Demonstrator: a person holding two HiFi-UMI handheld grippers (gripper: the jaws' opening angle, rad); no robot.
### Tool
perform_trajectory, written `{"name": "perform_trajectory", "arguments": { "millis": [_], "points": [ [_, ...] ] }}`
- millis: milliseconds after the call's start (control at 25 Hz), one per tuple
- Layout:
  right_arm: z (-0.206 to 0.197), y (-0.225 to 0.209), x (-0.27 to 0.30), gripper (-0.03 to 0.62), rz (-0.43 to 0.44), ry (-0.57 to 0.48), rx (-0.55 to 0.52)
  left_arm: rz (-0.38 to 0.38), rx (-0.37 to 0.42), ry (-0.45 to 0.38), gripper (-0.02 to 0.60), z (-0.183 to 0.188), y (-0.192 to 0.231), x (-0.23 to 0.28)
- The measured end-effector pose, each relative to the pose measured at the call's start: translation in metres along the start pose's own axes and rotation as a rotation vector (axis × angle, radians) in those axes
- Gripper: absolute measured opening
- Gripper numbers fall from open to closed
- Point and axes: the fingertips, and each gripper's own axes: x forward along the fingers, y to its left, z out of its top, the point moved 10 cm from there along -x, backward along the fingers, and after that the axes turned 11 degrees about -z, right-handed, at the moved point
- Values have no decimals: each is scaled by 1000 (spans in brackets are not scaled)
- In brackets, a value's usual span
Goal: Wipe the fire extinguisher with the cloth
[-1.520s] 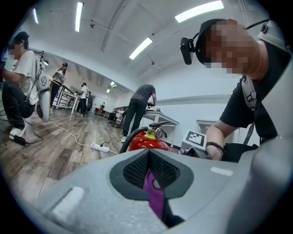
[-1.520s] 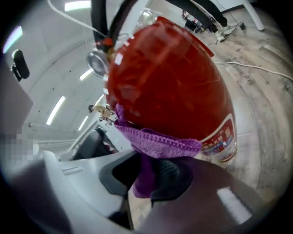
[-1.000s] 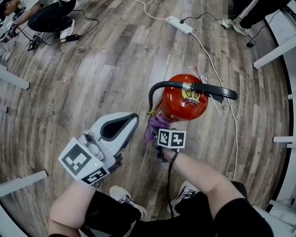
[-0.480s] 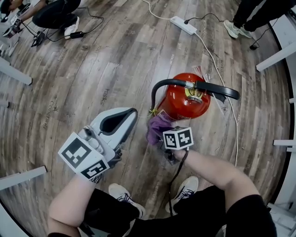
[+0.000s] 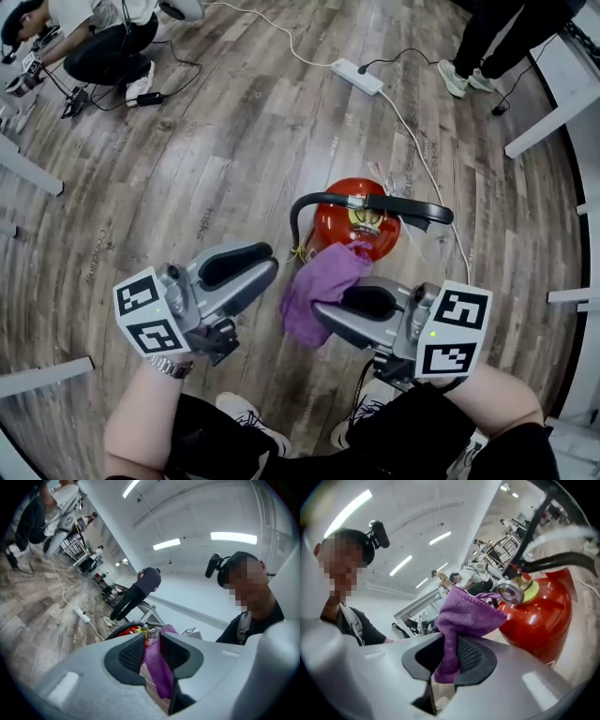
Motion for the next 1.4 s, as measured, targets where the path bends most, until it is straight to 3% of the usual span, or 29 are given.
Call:
{"name": "perform_trajectory", "arguments": {
  "millis": [80, 160, 240, 360, 520, 600, 720, 840, 960, 1040, 1120, 1240, 1400],
  "points": [
    [0, 3, -5, 71, -39, 4, -88, -59, 31, 35, 101, 3, -13, 12],
    [2, 3, -6, 71, -54, -6, -153, -64, 87, 105, 133, 3, -25, 24],
    [7, 4, -12, 71, 10, -41, -177, -73, 98, 149, 173, -1, -30, 33],
    [16, 16, -25, 71, 174, -102, -219, -173, -46, 113, 245, -5, -21, 35],
    [20, 27, -33, 71, 327, -123, -178, -415, -298, 23, 388, -17, -17, 41],
    [19, 25, -33, 71, 356, -112, -173, -484, -346, 12, 422, -21, -22, 49],
    [16, 18, -32, 71, 363, -89, -159, -500, -384, 60, 423, -34, -21, 61],
    [11, 14, -27, 71, 330, -39, -188, -520, -407, 51, 419, -37, -20, 67],
    [8, 11, -24, 71, 314, -13, -182, -506, -359, 76, 402, -34, -21, 69],
    [7, 9, -22, 72, 314, -3, -178, -491, -345, 102, 354, -36, -19, 69],
    [7, 6, -20, 72, 304, 1, -170, -491, -358, 105, 238, -37, -17, 68],
    [6, -7, -21, 72, 295, -20, -175, -492, -360, 67, 120, -32, -14, 65],
    [9, -9, -19, 83, 279, -40, -154, -462, -302, 64, 86, -23, -13, 61]
  ]
}}
